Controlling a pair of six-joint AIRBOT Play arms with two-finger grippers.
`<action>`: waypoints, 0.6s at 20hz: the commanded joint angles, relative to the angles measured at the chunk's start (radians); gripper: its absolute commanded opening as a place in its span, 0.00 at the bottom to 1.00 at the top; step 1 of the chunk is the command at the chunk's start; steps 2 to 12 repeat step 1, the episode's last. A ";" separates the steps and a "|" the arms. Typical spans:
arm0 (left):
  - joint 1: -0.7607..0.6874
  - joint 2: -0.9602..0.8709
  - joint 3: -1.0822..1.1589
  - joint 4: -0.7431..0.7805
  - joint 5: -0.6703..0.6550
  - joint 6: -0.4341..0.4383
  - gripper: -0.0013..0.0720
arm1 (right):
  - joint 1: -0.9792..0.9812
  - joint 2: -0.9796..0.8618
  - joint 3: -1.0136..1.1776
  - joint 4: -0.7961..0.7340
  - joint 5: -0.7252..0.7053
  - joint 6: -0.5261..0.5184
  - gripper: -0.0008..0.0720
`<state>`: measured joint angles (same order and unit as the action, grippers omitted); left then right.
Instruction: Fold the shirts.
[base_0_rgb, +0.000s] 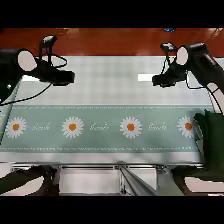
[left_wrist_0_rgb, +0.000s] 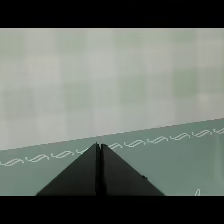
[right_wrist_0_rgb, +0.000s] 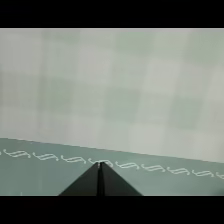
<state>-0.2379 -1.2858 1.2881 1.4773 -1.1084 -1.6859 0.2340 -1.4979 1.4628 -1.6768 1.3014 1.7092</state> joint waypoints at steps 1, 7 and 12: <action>0.000 -0.001 0.000 0.000 0.000 0.000 0.04 | 0.000 0.000 0.000 0.000 0.000 0.000 0.05; 0.000 -0.001 0.000 0.000 0.000 0.000 0.04 | 0.000 0.000 0.000 0.000 0.000 0.000 0.05; 0.000 -0.001 0.000 0.000 0.000 0.000 0.04 | 0.000 0.000 0.000 0.000 0.000 0.000 0.05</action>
